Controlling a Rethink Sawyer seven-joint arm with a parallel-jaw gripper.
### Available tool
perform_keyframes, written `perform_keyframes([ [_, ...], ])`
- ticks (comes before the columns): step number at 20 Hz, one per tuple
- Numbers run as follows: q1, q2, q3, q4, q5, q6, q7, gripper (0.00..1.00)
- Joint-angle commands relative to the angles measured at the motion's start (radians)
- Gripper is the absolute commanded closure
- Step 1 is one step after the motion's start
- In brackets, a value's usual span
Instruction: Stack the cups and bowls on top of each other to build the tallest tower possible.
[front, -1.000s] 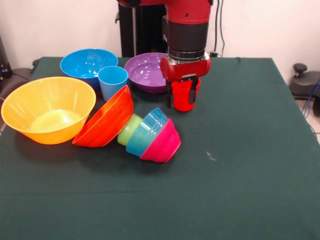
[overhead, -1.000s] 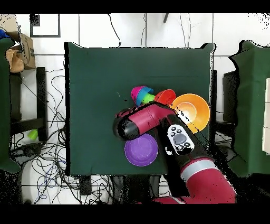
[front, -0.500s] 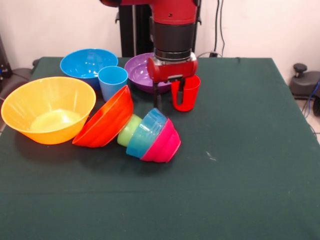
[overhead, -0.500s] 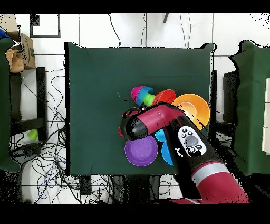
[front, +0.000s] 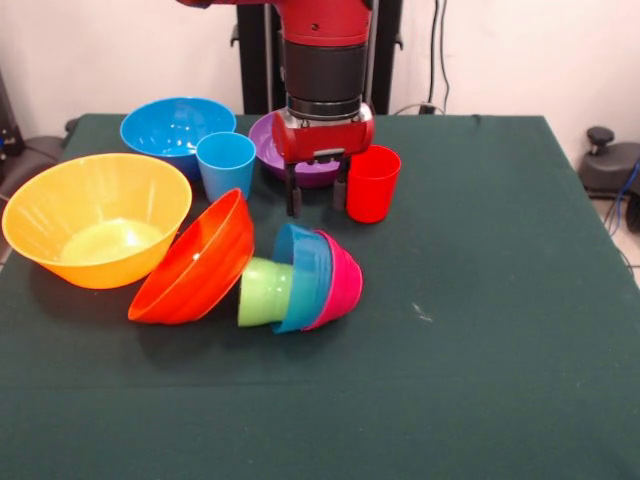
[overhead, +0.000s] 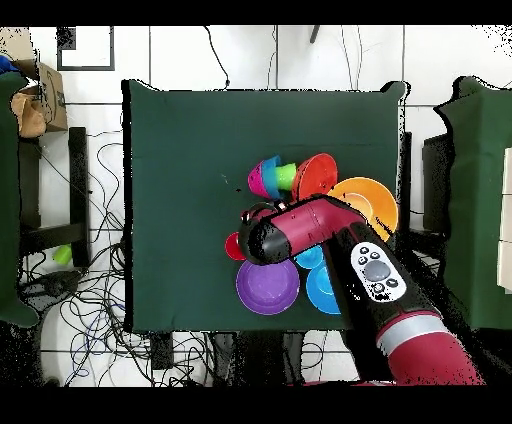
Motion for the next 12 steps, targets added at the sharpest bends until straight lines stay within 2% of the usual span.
perform_keyframes([
  [1, -0.003, 0.023, 0.064, -0.004, -0.078, -0.018, -0.127, 0.0],
  [7, -0.044, -0.046, 0.123, 0.035, -0.02, 0.05, -0.188, 0.0],
  [12, -0.097, -0.046, 0.19, 0.014, -0.002, 0.118, -0.282, 0.0],
])
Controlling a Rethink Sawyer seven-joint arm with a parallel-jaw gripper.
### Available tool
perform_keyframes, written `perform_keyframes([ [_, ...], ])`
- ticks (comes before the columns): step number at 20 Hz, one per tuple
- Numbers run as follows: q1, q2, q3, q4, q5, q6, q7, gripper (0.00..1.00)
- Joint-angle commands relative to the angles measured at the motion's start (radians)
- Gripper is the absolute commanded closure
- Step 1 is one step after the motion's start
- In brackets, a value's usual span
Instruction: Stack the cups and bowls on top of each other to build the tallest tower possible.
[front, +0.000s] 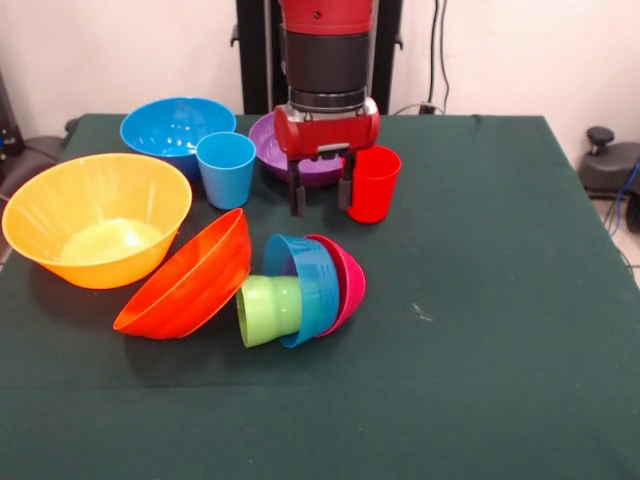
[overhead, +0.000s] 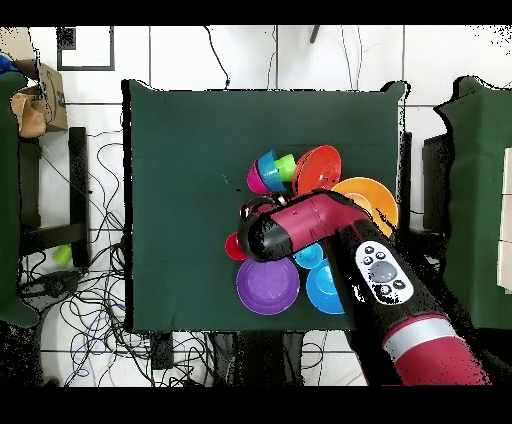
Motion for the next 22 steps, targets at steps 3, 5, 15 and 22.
perform_keyframes([
  [3, -0.096, -0.022, 0.183, -0.002, 0.021, 0.174, -0.342, 0.0],
  [5, -0.105, -0.026, 0.196, -0.009, 0.02, 0.194, -0.355, 0.0],
  [15, -0.141, 0.036, 0.248, -0.052, -0.045, 0.206, -0.376, 0.0],
  [22, -0.184, 0.117, 0.305, -0.061, -0.027, 0.219, -0.422, 0.0],
])
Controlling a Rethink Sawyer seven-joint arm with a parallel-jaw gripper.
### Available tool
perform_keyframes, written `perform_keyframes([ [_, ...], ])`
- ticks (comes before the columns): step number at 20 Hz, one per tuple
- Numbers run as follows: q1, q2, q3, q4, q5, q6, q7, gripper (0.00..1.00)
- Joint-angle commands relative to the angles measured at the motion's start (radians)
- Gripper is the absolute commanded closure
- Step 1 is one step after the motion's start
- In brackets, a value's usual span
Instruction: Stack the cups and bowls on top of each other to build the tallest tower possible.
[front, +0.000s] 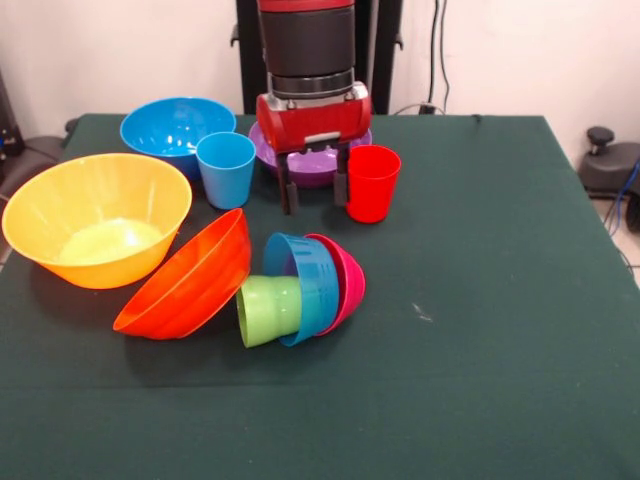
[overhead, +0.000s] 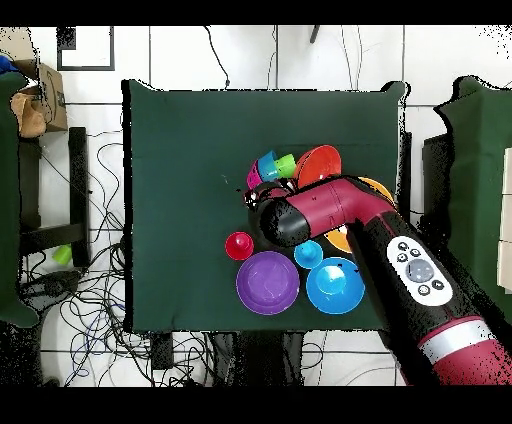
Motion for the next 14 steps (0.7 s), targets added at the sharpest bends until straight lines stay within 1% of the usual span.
perform_keyframes([
  [1, -0.063, 0.157, 0.139, -0.042, 0.004, 0.15, -0.418, 0.0],
  [2, -0.08, 0.179, 0.159, -0.038, 0.027, 0.171, -0.437, 0.0],
  [3, -0.113, 0.224, 0.196, -0.025, 0.076, 0.218, -0.478, 0.0],
  [4, -0.135, 0.259, 0.222, -0.015, 0.109, 0.251, -0.502, 0.0],
  [5, -0.175, 0.328, 0.266, 0.007, 0.193, 0.342, -0.546, 0.0],
  [6, -0.191, 0.362, 0.283, 0.02, 0.233, 0.393, -0.561, 0.0],
  [7, -0.218, 0.424, 0.311, 0.028, 0.29, 0.467, -0.605, 0.0],
  [8, -0.23, 0.439, 0.327, 0.035, 0.312, 0.48, -0.607, 0.0],
  [9, -0.263, 0.498, 0.375, 0.049, 0.358, 0.465, -0.609, 0.0],
  [11, -0.282, 0.522, 0.401, 0.061, 0.392, 0.472, -0.604, 0.0],
  [12, -0.288, 0.535, 0.416, 0.067, 0.403, 0.46, -0.594, 0.0],
  [14, -0.289, 0.538, 0.423, 0.069, 0.401, 0.459, -0.586, 0.0],
])
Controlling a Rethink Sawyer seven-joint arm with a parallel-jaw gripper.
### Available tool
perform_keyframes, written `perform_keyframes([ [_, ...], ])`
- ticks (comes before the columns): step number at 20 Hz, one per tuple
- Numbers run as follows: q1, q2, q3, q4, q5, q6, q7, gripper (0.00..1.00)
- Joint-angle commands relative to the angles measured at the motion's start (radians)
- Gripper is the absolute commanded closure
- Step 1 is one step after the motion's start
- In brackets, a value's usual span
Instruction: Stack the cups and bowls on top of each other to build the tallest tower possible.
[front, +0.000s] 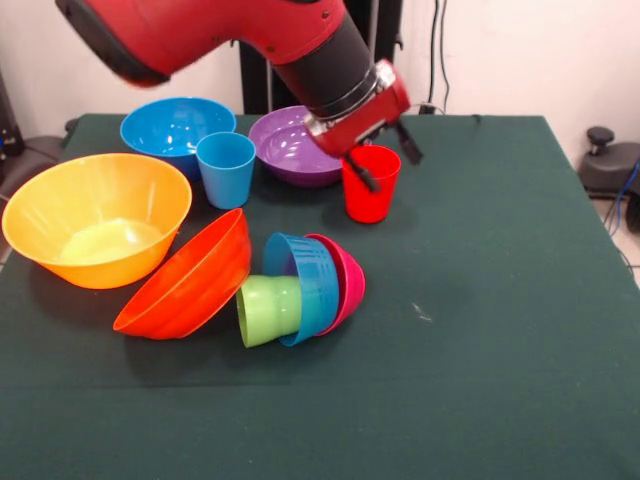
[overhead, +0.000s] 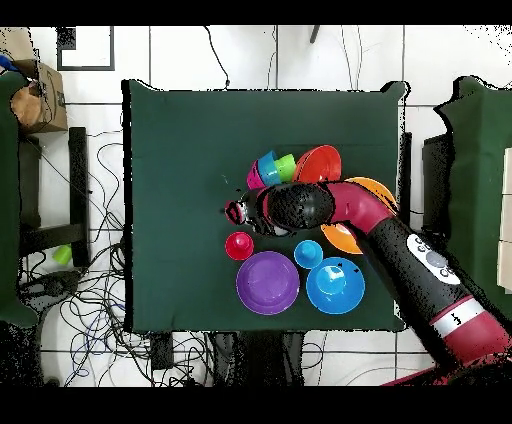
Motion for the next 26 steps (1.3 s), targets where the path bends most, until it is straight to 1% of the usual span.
perform_keyframes([
  [1, -0.028, 0.194, 0.142, 0.055, 0.078, 0.126, -0.346, 0.0],
  [2, -0.028, 0.194, 0.139, 0.053, 0.065, 0.124, -0.35, 0.0],
  [5, -0.025, 0.152, 0.131, 0.015, -0.001, 0.127, -0.368, 0.0],
  [6, -0.026, 0.153, 0.132, 0.003, -0.012, 0.122, -0.373, 0.0],
  [8, -0.027, 0.128, 0.136, -0.014, -0.052, 0.1, -0.381, 0.0],
  [10, -0.026, 0.074, 0.135, -0.035, -0.113, 0.078, -0.397, 0.0],
  [11, -0.027, 0.032, 0.139, -0.043, -0.144, 0.074, -0.402, 0.0],
  [12, -0.028, 0.011, 0.142, -0.046, -0.16, 0.072, -0.4, 0.0],
  [13, -0.029, -0.037, 0.147, -0.056, -0.191, 0.074, -0.409, 0.0],
  [15, -0.039, -0.049, 0.156, -0.066, -0.183, 0.12, -0.421, 0.0],
  [19, -0.04, -0.073, 0.161, -0.094, -0.197, 0.152, -0.431, 0.0],
  [26, 0.001, -0.023, 0.127, -0.189, -0.237, 0.142, -0.478, 0.0],
])
